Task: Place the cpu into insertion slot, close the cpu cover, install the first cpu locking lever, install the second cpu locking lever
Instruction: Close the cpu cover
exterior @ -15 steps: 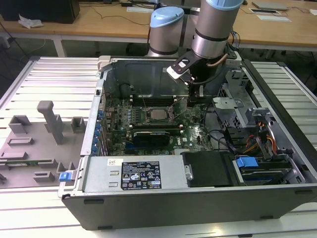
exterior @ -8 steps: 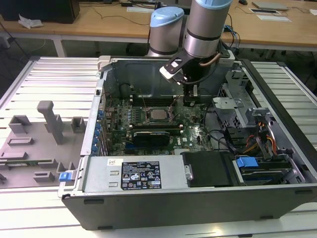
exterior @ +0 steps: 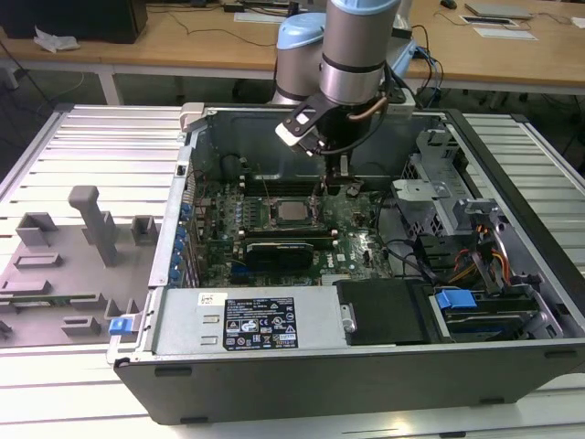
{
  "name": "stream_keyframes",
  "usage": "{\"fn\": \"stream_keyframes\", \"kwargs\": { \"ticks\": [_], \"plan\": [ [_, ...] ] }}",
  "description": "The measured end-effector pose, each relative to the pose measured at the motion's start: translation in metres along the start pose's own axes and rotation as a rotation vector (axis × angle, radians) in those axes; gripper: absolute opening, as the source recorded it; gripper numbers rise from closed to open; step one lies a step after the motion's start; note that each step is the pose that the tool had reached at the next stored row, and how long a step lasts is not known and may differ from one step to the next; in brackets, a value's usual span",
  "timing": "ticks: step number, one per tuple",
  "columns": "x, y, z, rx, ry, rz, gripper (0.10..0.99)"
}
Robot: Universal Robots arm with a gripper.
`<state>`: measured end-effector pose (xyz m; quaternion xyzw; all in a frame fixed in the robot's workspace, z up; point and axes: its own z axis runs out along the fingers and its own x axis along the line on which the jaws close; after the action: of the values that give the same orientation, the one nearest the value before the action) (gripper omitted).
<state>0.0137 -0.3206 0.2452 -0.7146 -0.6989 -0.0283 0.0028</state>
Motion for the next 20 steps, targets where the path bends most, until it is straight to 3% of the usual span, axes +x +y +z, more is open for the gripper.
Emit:
{"fn": "stream_keyframes", "kwargs": {
  "ticks": [10, 14, 15, 20],
  "plan": [
    [0.0007, -0.0147, -0.0005, -0.009, -0.0013, 0.0, 0.106],
    [0.0007, -0.0154, -0.0005, -0.009, -0.0018, -0.001, 0.106],
    [0.0007, -0.0153, -0.0003, 0.005, -0.0018, 0.0, 0.106],
    [0.0007, -0.0153, -0.0004, 0.014, -0.0022, 0.0, 0.106]
  ]
}}
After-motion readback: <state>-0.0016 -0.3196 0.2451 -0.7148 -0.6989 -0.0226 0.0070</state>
